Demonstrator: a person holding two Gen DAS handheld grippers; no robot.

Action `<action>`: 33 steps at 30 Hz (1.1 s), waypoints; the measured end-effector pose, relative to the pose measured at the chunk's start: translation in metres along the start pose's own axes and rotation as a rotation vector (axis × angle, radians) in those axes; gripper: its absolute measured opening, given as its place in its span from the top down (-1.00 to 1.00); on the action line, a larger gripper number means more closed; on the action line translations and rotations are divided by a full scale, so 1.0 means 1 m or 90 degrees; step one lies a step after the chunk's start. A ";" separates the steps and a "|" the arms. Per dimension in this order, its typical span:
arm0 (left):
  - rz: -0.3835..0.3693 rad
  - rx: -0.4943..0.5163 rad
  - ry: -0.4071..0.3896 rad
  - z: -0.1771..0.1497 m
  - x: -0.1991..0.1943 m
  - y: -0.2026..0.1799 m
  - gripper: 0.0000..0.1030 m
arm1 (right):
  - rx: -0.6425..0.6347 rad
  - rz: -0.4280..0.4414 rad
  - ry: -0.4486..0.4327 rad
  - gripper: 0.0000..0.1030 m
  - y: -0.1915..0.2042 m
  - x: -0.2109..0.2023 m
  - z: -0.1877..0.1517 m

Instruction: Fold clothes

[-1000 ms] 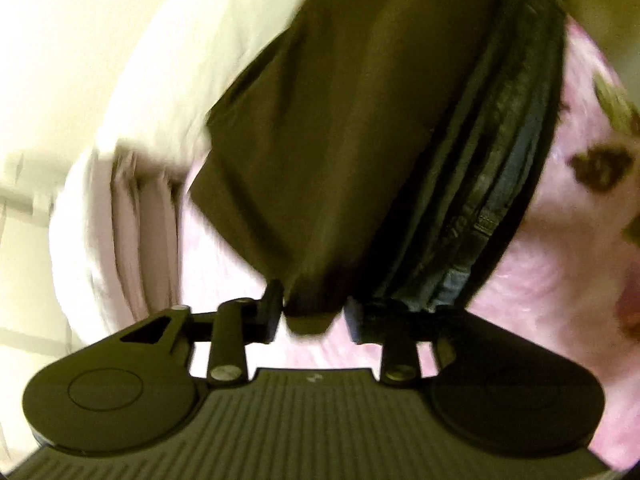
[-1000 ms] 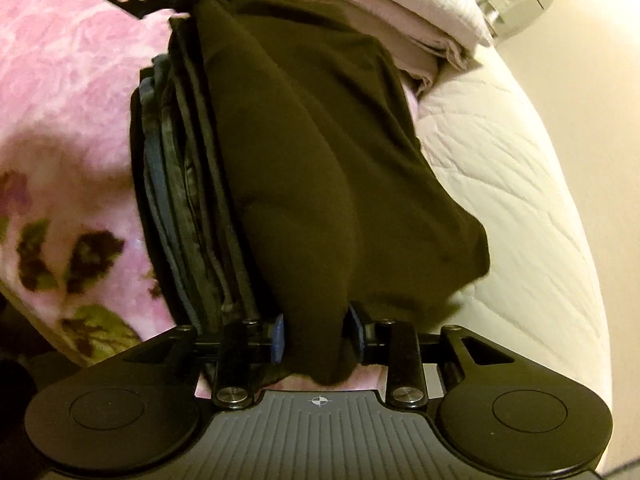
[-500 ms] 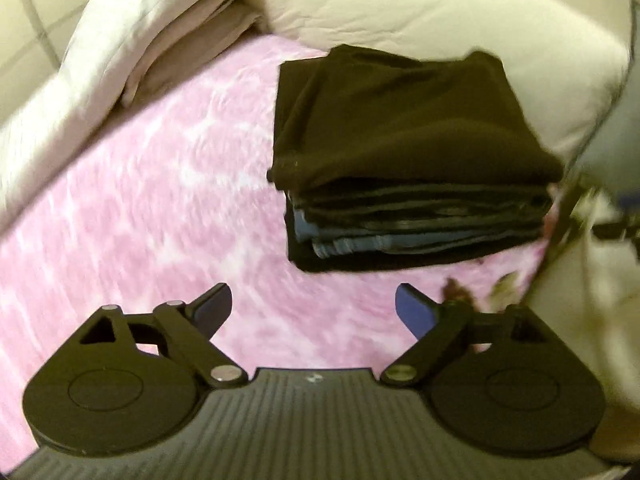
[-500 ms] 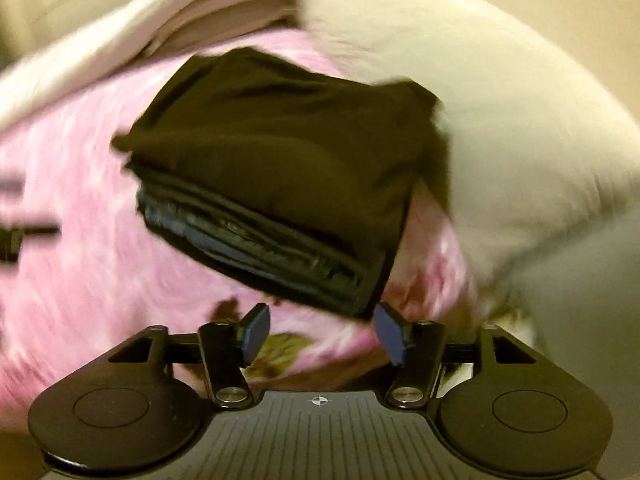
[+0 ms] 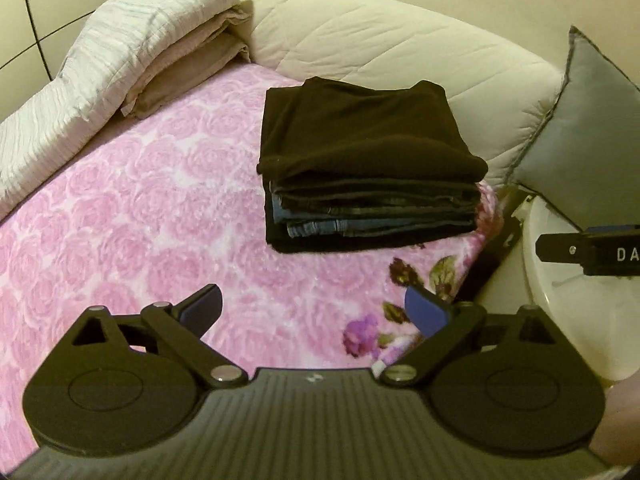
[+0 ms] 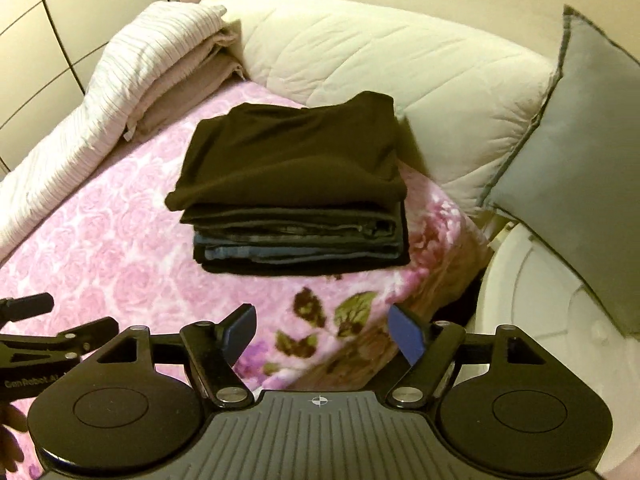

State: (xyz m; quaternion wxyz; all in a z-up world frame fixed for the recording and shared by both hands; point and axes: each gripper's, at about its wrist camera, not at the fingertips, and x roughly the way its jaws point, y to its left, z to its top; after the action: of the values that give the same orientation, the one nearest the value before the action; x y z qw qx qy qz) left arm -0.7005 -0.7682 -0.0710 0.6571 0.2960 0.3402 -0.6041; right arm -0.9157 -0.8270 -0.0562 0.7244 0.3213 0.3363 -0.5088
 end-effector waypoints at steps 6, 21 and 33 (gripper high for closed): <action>0.006 -0.011 -0.004 -0.011 -0.015 0.005 -0.85 | -0.007 -0.012 0.001 -0.48 0.019 -0.013 -0.014; 0.017 -0.029 -0.025 -0.010 -0.027 0.005 -0.83 | -0.019 -0.011 -0.012 -0.48 0.024 -0.024 -0.020; 0.041 -0.022 -0.014 -0.011 -0.025 0.001 -0.84 | -0.025 -0.012 -0.010 -0.48 0.028 -0.028 -0.023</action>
State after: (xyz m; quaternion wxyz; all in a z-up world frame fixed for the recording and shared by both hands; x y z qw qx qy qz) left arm -0.7010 -0.7448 -0.0575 0.6849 0.2891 0.3336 -0.5797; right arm -0.9000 -0.7866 -0.0432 0.7285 0.3002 0.3433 -0.5113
